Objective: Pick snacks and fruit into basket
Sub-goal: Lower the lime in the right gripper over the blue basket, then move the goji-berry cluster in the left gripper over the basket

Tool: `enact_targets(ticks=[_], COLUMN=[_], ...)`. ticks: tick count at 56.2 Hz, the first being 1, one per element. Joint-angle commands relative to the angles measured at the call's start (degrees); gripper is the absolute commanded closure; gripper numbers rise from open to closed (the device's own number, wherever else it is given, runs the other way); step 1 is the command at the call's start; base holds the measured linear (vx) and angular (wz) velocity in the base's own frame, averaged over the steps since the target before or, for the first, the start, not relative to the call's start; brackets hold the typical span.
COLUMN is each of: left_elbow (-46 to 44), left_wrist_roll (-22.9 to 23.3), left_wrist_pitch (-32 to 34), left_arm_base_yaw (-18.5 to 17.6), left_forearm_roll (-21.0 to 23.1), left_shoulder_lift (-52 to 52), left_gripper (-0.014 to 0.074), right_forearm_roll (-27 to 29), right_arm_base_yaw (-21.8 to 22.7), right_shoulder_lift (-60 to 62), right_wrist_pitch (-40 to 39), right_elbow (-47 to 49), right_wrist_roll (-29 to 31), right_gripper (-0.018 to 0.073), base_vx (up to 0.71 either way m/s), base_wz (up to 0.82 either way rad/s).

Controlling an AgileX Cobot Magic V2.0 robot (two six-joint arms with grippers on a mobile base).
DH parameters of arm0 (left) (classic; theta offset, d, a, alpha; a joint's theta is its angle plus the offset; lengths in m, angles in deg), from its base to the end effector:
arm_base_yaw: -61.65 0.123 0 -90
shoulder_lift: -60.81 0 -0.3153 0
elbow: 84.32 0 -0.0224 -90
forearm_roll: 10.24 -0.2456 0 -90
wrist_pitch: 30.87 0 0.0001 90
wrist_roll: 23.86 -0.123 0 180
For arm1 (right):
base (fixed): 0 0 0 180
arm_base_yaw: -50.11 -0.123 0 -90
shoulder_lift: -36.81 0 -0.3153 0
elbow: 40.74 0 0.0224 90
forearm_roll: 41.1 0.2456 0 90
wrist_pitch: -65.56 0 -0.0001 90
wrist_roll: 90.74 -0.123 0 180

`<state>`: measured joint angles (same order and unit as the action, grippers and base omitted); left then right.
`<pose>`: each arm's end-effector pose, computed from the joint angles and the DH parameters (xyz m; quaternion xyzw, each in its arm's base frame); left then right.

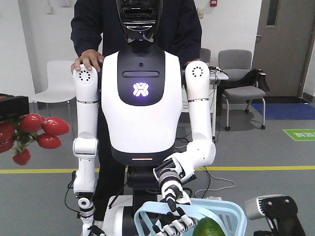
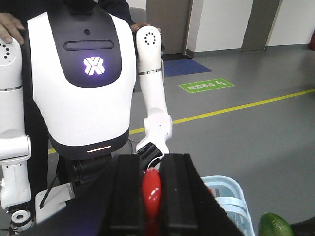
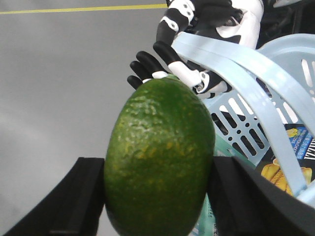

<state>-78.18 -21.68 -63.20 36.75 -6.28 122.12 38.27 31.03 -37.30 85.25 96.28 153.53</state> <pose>0.1686 -0.0833 0.4936 0.1403 0.7514 -0.1828 0.6183 0.2155 0.1177 0.2748 -0.1174 0.8534 0.2802 0.4236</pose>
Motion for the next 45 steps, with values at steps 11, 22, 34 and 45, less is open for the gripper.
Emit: enact_targets(ticks=[11,22,34,45], left_elbow=[-1.64,-1.64,2.18,10.44], left_wrist_roll=[0.34,0.39,0.34,-3.85], left_wrist_pitch=[6.62,4.30,3.23,4.53], left_arm_base_yaw=[-0.26,-0.26,-0.32,-0.32], left_forearm_roll=[0.59,0.83,7.97,15.25], left_shoulder_lift=[-0.46,-0.46,1.46,5.75], left_gripper=[0.0602,0.0602,0.0602,0.0602], right_forearm_roll=[13.74,14.90,14.98,15.27], right_arm_base_yaw=[0.09,0.09,0.09,0.09], right_shoulder_lift=[-5.43,-9.46,-12.83,-13.21], right_wrist_pitch=[2.98,1.96,2.10,1.19], right_elbow=[1.67,1.67,1.67,1.67], right_wrist_roll=[15.81,18.74,19.54,22.01], right_gripper=[0.0566,0.0566,0.0566,0.0566], base_vx=[0.00,0.00,0.00,0.00], base_wz=[0.00,0.00,0.00,0.00])
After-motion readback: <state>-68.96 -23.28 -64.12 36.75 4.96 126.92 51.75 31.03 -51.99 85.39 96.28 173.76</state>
